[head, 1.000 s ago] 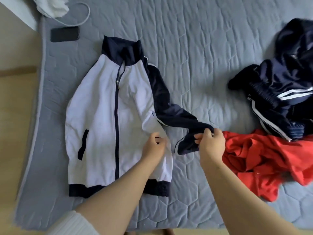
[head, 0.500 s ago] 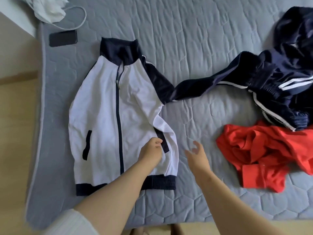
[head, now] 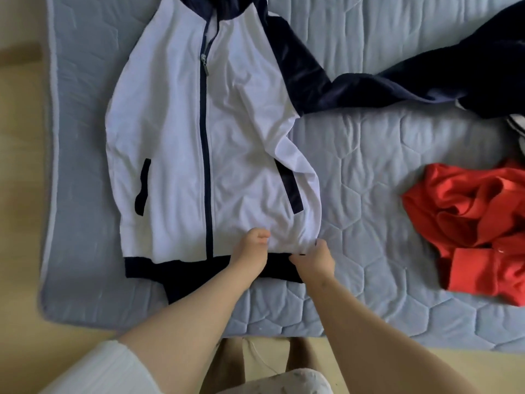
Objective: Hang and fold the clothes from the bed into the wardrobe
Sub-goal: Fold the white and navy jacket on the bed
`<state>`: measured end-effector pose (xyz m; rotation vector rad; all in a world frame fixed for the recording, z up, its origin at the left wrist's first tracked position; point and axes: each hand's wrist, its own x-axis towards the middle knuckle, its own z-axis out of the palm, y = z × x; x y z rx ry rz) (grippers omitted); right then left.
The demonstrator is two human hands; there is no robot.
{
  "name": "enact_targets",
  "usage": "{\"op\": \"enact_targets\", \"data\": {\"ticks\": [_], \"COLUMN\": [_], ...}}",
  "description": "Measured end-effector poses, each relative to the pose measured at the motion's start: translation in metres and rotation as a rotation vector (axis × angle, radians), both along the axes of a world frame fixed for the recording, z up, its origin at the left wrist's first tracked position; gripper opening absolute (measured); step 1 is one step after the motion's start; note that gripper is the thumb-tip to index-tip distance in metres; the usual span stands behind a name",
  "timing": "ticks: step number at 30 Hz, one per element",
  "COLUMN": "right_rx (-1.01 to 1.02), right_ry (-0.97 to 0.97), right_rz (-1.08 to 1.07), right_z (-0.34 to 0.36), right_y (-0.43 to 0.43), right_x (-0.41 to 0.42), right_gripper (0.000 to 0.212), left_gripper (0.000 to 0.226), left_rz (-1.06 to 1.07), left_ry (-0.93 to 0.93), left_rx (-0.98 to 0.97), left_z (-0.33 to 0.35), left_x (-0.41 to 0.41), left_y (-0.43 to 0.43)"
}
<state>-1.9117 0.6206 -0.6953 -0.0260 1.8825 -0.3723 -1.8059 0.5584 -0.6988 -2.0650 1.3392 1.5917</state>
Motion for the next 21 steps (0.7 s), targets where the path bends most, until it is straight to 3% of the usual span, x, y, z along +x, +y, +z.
{"op": "enact_targets", "data": {"ticks": [3, 6, 13, 17, 21], "right_rx": [0.024, 0.093, 0.223, 0.22, 0.067], "right_ry": [0.09, 0.153, 0.315, 0.367, 0.311], "right_rz": [-0.032, -0.058, -0.095, 0.163, 0.316], "right_z": [0.002, 0.011, 0.034, 0.05, 0.055], "right_y": [0.017, 0.036, 0.062, 0.044, 0.009], "right_x": [-0.012, -0.032, -0.058, -0.03, 0.014], "right_gripper": [0.009, 0.007, 0.037, 0.061, 0.06], "left_gripper": [0.031, 0.031, 0.021, 0.02, 0.022], "left_rz": [-0.038, -0.082, 0.057, 0.076, 0.27], "left_ry": [0.029, 0.046, 0.067, 0.063, 0.053], "left_rx": [0.002, 0.025, 0.109, 0.072, -0.001], "left_z": [0.009, 0.017, 0.035, 0.045, 0.045], "left_x": [-0.001, -0.004, 0.003, 0.025, 0.056], "left_y": [0.008, 0.015, 0.018, 0.007, -0.016]}}
